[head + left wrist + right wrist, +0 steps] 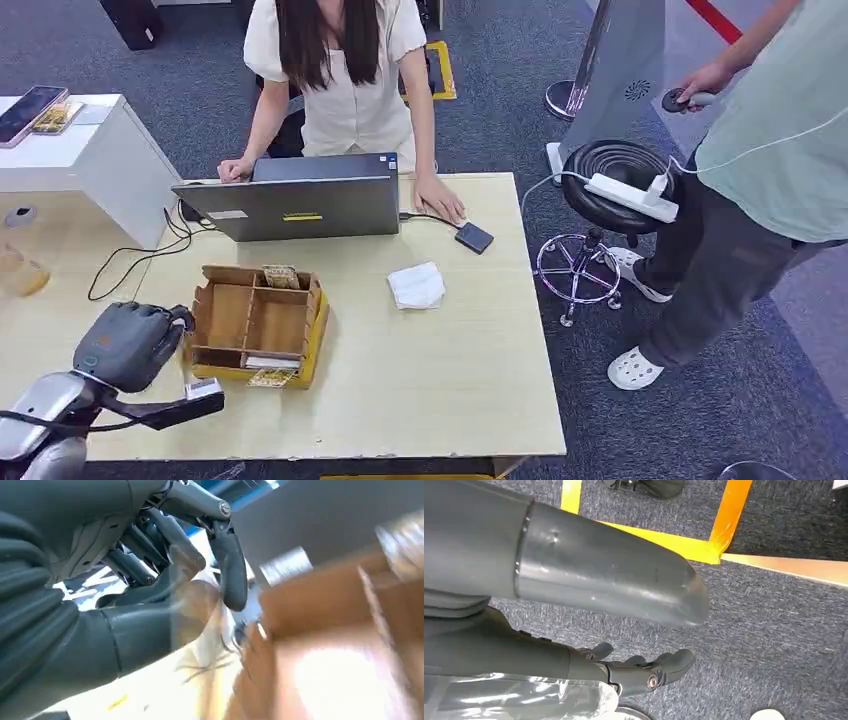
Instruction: Pass the card to the sensor for recognition and then transmit it.
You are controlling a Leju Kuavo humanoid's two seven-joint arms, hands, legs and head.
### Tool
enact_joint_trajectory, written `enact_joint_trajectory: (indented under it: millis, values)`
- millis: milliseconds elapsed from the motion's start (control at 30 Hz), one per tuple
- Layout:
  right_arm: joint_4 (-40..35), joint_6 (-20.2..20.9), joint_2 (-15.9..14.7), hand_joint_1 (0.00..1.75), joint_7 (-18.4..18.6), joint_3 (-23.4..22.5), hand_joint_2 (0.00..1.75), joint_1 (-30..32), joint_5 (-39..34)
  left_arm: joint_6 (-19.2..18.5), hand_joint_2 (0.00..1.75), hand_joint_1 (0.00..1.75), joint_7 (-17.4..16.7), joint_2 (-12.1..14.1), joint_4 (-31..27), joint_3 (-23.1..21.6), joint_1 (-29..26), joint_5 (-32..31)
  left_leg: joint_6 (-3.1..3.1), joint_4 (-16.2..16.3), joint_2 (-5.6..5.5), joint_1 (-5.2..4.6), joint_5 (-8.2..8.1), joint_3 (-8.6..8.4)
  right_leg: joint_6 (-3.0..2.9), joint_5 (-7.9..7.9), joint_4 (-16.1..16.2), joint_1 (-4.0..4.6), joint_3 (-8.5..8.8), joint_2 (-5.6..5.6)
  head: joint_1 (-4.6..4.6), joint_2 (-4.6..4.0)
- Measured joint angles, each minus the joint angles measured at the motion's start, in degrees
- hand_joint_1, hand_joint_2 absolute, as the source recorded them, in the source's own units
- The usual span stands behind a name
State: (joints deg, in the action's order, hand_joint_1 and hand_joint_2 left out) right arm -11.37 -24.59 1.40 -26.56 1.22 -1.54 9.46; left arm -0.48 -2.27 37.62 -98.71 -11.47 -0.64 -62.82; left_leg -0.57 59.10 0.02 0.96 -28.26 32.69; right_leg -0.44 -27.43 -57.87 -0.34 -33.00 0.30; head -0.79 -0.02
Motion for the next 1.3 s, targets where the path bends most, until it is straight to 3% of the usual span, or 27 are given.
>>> enact_joint_trajectory:
  millis: [300,467,667,833,1067,1200,1300]
  values:
    - [0.0,0.0,0.0,0.0,0.0,-0.1,0.0,0.0,0.4,0.7,1.75,1.75,0.2,-0.1,-1.0,3.2,0.7,0.6,0.0,0.0,0.0,0.0,0.0,0.0,0.0,0.0,0.0,0.0,-0.01,0.01,-0.02,0.0]
    - [-0.1,0.1,0.0,0.0,0.0,-0.1,0.0,-0.2,1.4,3.5,1.75,1.75,1.2,-1.0,-1.0,3.4,3.9,1.5,0.01,0.0,-0.02,-0.01,0.02,0.01,0.0,0.01,0.0,0.0,0.01,-0.06,0.0,0.0]
    - [-0.6,0.7,0.1,0.0,0.5,-0.1,0.0,-0.8,3.1,5.5,1.75,1.75,1.6,-2.5,0.1,3.7,11.3,2.1,-0.03,0.0,-0.03,-0.01,0.1,-0.01,-0.03,0.08,0.0,-0.01,-0.01,-0.06,0.0,0.0]
    - [-1.1,1.0,0.5,0.0,1.2,-0.1,0.0,-1.6,4.8,6.0,1.75,1.75,1.0,-4.9,5.8,3.0,22.0,2.4,-0.04,0.0,-0.11,0.01,0.19,0.01,-0.08,0.16,0.0,0.01,-0.03,-0.09,-0.02,0.0]
    - [-1.4,1.0,1.3,0.0,2.0,-0.1,0.0,-2.3,6.4,19.0,1.75,1.75,-6.5,-7.6,15.1,1.6,33.8,-8.2,-0.07,0.0,0.02,0.01,0.21,-0.01,-0.14,0.22,0.0,0.01,-0.05,0.05,-0.07,0.0]
    - [-1.4,1.0,1.7,0.0,2.5,-0.1,0.0,-2.5,7.5,27.8,1.75,1.75,-8.8,-8.3,19.8,1.6,36.7,-15.8,-0.07,0.0,0.02,0.01,0.21,0.0,-0.14,0.21,0.0,0.01,-0.05,0.06,-0.02,0.0]
    - [-1.5,1.0,1.9,0.0,2.6,-0.1,0.0,-2.6,7.7,30.3,1.75,1.75,-9.0,-8.3,21.9,1.8,37.3,-17.7,-0.07,0.0,0.02,0.01,0.21,0.0,-0.14,0.21,0.0,0.01,-0.05,0.05,-0.02,0.0]
